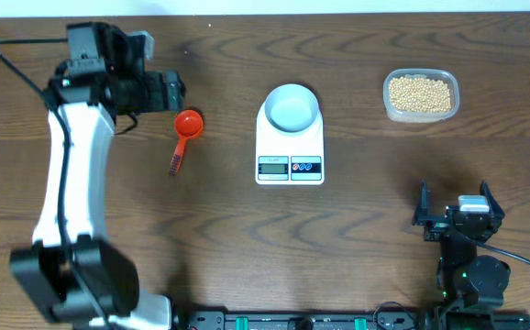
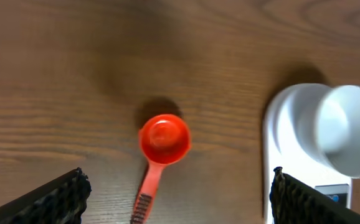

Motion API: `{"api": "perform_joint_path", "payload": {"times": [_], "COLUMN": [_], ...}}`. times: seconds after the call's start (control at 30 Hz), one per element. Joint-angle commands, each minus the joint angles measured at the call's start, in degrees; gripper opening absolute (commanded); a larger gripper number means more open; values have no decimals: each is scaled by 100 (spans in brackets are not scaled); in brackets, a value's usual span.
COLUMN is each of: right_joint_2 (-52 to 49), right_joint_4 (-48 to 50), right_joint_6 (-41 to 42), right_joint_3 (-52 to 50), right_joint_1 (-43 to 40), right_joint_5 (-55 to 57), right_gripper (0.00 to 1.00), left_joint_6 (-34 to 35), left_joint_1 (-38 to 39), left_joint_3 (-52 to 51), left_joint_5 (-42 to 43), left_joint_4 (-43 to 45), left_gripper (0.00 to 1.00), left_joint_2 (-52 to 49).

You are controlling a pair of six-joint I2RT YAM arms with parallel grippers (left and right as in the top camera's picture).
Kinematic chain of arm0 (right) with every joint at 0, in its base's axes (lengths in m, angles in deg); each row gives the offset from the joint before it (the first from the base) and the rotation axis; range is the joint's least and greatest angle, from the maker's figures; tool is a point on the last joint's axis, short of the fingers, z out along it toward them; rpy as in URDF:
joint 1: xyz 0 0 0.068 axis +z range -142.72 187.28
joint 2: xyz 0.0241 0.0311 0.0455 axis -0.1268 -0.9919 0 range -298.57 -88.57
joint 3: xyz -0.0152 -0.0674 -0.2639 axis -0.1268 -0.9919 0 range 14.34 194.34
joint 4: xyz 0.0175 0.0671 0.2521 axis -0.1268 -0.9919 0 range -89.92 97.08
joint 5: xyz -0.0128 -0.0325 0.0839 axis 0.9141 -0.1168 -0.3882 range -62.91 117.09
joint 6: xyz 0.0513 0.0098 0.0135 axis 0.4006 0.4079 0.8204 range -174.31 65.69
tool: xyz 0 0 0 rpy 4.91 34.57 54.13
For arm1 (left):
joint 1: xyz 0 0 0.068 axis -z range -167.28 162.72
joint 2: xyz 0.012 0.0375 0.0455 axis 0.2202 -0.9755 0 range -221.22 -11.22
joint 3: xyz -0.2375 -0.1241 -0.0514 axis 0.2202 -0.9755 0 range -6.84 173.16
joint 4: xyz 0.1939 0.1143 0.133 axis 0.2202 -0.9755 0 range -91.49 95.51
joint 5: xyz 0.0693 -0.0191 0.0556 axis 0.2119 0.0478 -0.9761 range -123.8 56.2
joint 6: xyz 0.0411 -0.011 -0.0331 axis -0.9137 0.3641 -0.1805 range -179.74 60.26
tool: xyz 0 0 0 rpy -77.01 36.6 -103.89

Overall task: Scoop item into bowl and weigh 50g on scale
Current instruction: 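Reach the left gripper to the red scoop and grasp its handle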

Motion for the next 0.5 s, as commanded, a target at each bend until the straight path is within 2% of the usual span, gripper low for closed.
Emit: {"api": "perform_joint_path", "payload": {"times": [0.0, 0.2, 0.3, 0.37, 0.47], "right_joint_2": [13, 13, 13, 13, 13], "right_joint_4": [-17, -17, -17, -17, -20], "right_joint_6": [-20, -20, -20, -20, -20], "right_joint_3": [-7, -7, -7, -7, -7], "right_joint_1": [39, 39, 39, 39, 39], "right_joint_5": [7, 4, 7, 4, 7], "right_gripper": [99, 99, 99, 99, 99], "left_joint_6": [44, 201, 15, -229, -251], "left_joint_1": [-144, -151, -151, -153, -151], "left_joint_3": [105, 103, 81, 76, 76], "left_joint_5": [201, 214, 210, 210, 98], "left_joint_4": [-50, -39, 140, 260, 426], "left_gripper": [95, 95, 95, 88, 78], "left_joint_2": [-409, -629, -721, -826, -1047]}}
